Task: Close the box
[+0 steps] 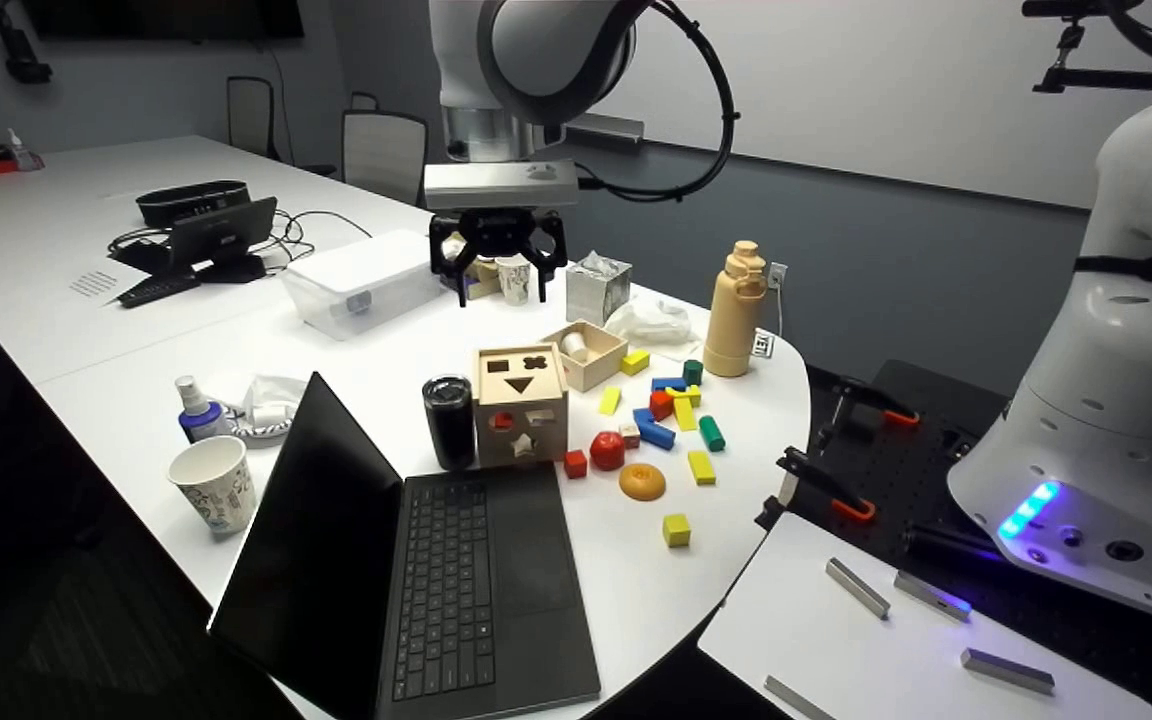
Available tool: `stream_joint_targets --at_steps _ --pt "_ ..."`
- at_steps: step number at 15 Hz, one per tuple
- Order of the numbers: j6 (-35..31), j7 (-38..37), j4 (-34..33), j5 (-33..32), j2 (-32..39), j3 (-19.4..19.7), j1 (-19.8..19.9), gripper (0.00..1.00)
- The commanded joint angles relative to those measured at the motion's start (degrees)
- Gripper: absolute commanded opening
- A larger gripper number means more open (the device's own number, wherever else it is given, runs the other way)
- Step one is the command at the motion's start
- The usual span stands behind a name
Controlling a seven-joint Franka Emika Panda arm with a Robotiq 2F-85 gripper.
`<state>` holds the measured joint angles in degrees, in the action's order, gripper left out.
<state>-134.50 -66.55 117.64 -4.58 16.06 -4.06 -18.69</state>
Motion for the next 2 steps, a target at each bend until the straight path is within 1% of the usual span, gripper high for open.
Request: stream_joint_targets --at_steps 1,2 --pt "-1.7 4.7 3.4 0.2 -3.7 -1.4 1.8 1.00" --pt "-1.6 5.6 3.4 0.2 -3.8 -1.4 1.9 1.00"
